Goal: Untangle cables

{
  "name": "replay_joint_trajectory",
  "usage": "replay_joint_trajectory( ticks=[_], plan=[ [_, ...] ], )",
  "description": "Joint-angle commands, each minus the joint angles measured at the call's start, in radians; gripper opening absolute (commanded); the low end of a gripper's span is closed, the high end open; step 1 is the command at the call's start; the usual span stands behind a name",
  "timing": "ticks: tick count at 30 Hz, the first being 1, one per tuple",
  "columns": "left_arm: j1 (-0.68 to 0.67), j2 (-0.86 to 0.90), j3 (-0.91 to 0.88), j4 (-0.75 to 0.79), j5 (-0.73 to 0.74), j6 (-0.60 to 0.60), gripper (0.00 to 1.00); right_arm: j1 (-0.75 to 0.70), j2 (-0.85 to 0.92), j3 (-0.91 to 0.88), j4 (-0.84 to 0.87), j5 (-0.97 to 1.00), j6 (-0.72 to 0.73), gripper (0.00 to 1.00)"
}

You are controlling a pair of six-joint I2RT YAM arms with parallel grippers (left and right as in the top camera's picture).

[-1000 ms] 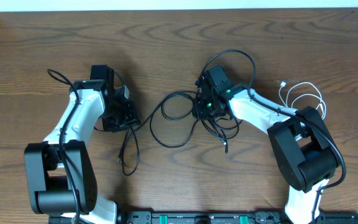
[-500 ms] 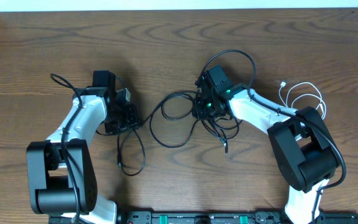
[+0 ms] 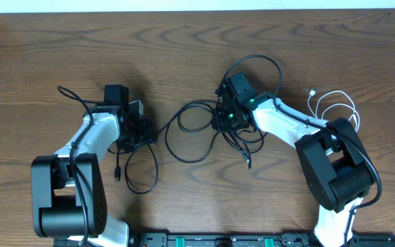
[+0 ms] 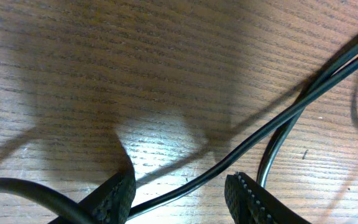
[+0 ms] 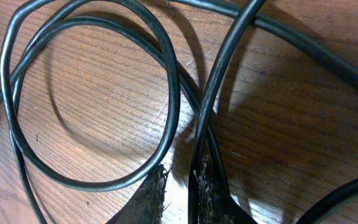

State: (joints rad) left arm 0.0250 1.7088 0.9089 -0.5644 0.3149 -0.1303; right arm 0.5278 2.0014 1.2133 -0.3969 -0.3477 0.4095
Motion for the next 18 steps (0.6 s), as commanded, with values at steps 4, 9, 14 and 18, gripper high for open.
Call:
replay_joint_trajectory(
  ticks=[4,9,14,18],
  plan=[
    [0.002,0.004,-0.023,0.006,-0.021,0.006,0.53,0.011,-0.004,-0.017,-0.007,0.028,0.001,0.18],
    [0.002,0.004,-0.023,0.025,-0.044,0.006,0.53,0.011,-0.004,-0.017,-0.007,0.029,0.001,0.18],
    [0.002,0.004,-0.023,0.028,-0.047,0.002,0.49,0.011,-0.004,-0.017,-0.007,0.028,0.001,0.18],
    [0.002,0.004,-0.023,0.027,-0.047,-0.002,0.48,0.011,-0.004,-0.017,-0.007,0.028,0.001,0.18]
  ],
)
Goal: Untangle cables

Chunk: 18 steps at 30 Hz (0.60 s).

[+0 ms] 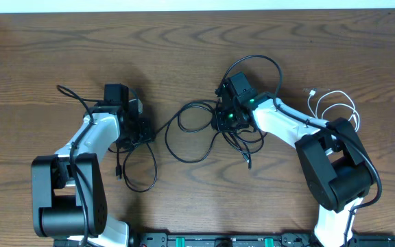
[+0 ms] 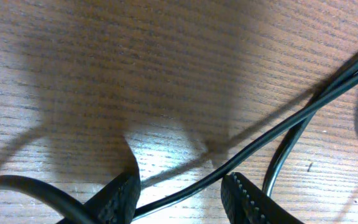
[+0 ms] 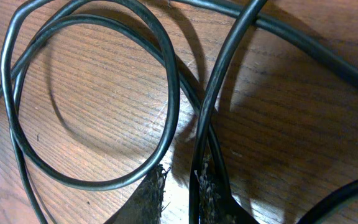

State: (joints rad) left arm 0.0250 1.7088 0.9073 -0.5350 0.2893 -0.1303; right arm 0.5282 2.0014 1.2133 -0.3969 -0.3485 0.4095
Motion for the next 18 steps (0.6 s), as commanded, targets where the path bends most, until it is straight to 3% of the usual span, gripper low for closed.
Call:
replay_joint_trajectory(
  ticks=[1,5,14,18],
  plan=[
    [0.002,0.004,-0.021,-0.002,-0.021,-0.004,0.49,0.010,-0.004,-0.017,-0.007,0.029,0.001,0.18],
    [0.002,0.004,-0.021,-0.001,-0.021,-0.029,0.52,0.011,-0.004,-0.017,-0.007,0.029,0.001,0.19],
    [0.002,0.004,-0.022,-0.001,-0.023,-0.261,0.52,0.010,-0.004,-0.017,-0.007,0.029,0.001,0.19],
    [0.002,0.004,-0.022,-0.001,-0.094,-0.378,0.52,0.010,-0.004,-0.017,-0.007,0.029,0.001,0.19]
  ],
)
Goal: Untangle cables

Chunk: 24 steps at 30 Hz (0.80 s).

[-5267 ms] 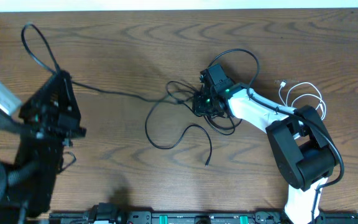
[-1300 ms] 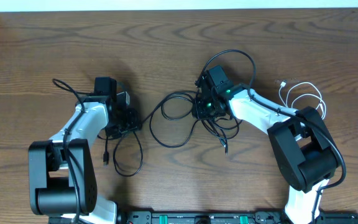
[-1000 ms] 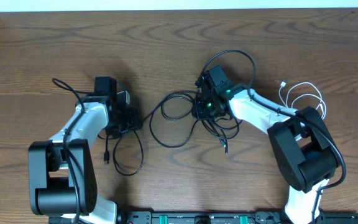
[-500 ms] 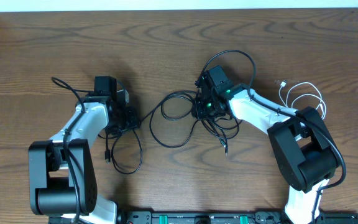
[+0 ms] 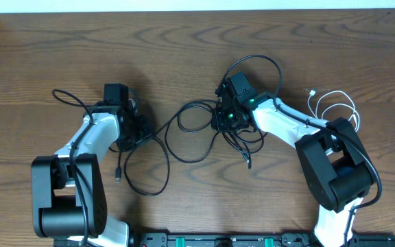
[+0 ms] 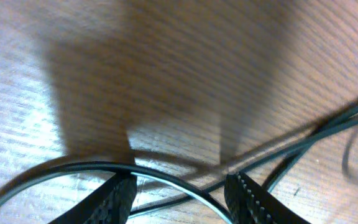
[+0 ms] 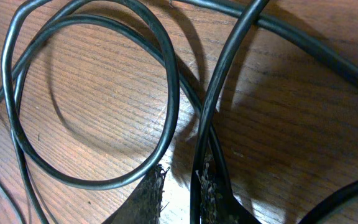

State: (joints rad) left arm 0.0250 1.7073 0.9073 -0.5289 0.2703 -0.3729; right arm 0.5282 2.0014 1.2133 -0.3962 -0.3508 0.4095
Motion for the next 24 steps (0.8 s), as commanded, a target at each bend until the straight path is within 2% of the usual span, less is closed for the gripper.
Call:
replay_joint_trajectory(
  ticks=[1,5,16,22,24],
  plan=[
    [0.002,0.005,-0.022,-0.007,-0.093,-0.158,0.52,0.010,-0.004,-0.017,-0.008,0.031,0.001,0.19],
    [0.001,0.005,-0.023,-0.008,-0.106,-0.207,0.52,0.010,-0.004,-0.017,-0.008,0.032,0.001,0.19],
    [0.012,-0.003,-0.028,0.018,-0.099,-0.248,0.52,0.010,-0.004,-0.017,-0.007,0.031,0.001,0.19],
    [0.048,-0.080,0.062,-0.039,-0.106,-0.290,0.52,0.010,-0.004,-0.017,-0.008,0.031,0.001,0.19],
    [0.048,-0.135,0.068,-0.044,-0.106,-0.314,0.57,0.010,-0.004,-0.017,-0.006,0.031,0.001,0.19]
  ],
)
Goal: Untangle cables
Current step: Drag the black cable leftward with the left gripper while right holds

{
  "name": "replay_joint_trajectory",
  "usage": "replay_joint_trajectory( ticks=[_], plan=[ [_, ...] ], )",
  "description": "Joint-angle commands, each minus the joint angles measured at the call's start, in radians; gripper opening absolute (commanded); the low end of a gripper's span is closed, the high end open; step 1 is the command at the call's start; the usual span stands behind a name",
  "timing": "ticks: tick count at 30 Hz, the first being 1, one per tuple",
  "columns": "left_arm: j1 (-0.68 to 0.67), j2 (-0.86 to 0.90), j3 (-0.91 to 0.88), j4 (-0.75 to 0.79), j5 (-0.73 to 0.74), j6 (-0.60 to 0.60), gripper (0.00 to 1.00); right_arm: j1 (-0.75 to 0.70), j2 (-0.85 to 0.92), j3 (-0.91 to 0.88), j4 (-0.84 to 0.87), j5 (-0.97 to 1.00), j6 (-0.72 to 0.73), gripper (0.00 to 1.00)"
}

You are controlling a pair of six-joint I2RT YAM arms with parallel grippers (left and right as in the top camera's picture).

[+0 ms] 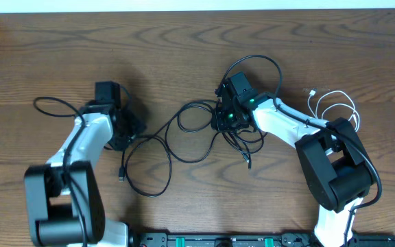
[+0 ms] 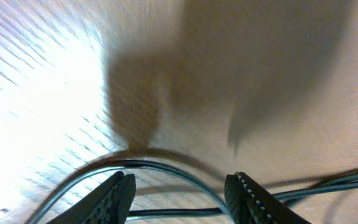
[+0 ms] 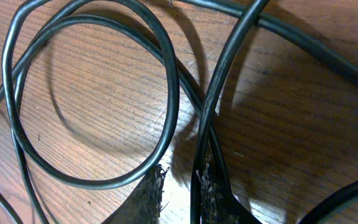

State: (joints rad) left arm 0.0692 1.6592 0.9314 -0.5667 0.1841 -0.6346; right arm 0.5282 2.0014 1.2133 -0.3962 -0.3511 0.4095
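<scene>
A black cable (image 1: pixel 153 134) runs from a loop at the left (image 1: pixel 46 101) across the table into a knot of black loops (image 1: pixel 242 140) at the centre. My left gripper (image 1: pixel 123 134) is low over this cable. In the left wrist view it (image 2: pixel 179 199) stands open, and a thin strand (image 2: pixel 166 168) arcs between the fingers. My right gripper (image 1: pixel 223 120) sits on the knot's left side. Seen from the right wrist, it (image 3: pixel 180 193) is shut on a black strand (image 3: pixel 197 155) that lies against the right finger, beside a round loop (image 3: pixel 166 81).
A coiled white cable (image 1: pixel 334 106) lies at the far right, apart from the black ones. A slack black loop (image 1: pixel 163 185) and a plug end (image 1: pixel 121 175) lie near the front, below the left arm. The table's far edge (image 1: pixel 197 8) runs along the top.
My left arm has moved to the left, and the black cable's left loop has shifted left with it. The strand from there to the knot lies straighter. The right gripper has not moved.
At first my left gripper stood open over a strand near the table's middle left while the right one held the knot. The left then stood further left each time. The cable's left end and front loop spread out, and the knot stayed put.
</scene>
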Motion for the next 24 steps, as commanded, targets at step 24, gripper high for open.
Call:
replay_joint_trajectory(
  ticks=[24],
  plan=[
    [-0.153,-0.078,-0.044,-0.073,-0.084,-0.681,0.89,0.010,-0.004,-0.017,-0.004,0.032,0.001,0.20]
  ],
)
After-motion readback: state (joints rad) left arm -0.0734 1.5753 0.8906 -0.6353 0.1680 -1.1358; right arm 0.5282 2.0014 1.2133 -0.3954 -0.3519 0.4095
